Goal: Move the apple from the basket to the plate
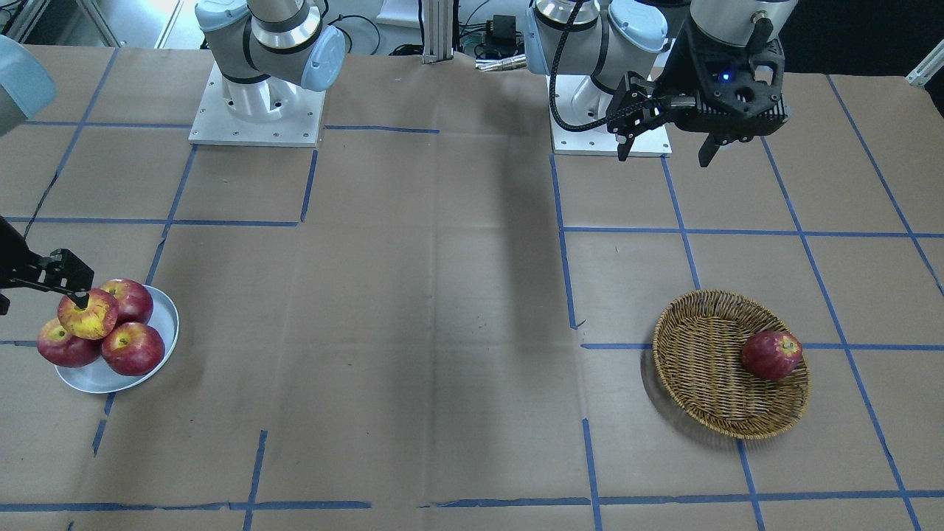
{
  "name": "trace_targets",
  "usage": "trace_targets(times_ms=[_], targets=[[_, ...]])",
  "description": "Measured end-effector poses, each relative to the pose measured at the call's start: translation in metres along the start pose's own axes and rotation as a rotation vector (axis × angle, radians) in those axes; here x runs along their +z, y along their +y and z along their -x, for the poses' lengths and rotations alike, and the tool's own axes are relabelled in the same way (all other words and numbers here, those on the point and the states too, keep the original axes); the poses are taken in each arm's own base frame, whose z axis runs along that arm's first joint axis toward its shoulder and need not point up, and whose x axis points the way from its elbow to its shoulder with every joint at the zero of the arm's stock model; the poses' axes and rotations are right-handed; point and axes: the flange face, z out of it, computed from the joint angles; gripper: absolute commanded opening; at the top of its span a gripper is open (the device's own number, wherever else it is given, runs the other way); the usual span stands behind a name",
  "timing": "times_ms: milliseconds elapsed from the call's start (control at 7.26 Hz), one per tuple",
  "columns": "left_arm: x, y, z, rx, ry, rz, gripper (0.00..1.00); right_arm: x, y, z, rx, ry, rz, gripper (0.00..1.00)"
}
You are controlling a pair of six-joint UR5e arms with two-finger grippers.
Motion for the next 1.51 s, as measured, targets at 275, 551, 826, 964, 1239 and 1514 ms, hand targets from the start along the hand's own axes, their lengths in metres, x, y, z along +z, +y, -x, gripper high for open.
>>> trace_targets(times_ms=[275,551,826,964,1239,1514], targets=[[0.001,0.003,0.000,-0.002,0.000,0.003,1.00,-0.054,-0.017,0.029,-0.009,-0.028,0.010,1.00],[0.001,0.002,0.000,-0.002,0.000,0.002,1.00,-0.099,-0.024,0.089,0.041,-0.061,0.043,1.00],[0.003,-0.002,0.000,-0.004,0.002,0.007,1.00,-0.134,-0.011,0.174,0.084,-0.072,0.027,1.00],[0.004,-0.002,-0.001,-0.010,0.009,0.009,1.00,-0.139,-0.003,0.198,0.098,-0.072,0.025,1.00],[0.006,0.001,-0.003,-0.014,0.021,0.013,1.00,-0.141,0.002,0.212,0.129,-0.061,0.028,1.00],[0.011,0.004,-0.011,0.003,0.022,0.027,1.00,-0.143,0.004,0.223,0.183,-0.053,0.029,1.00]])
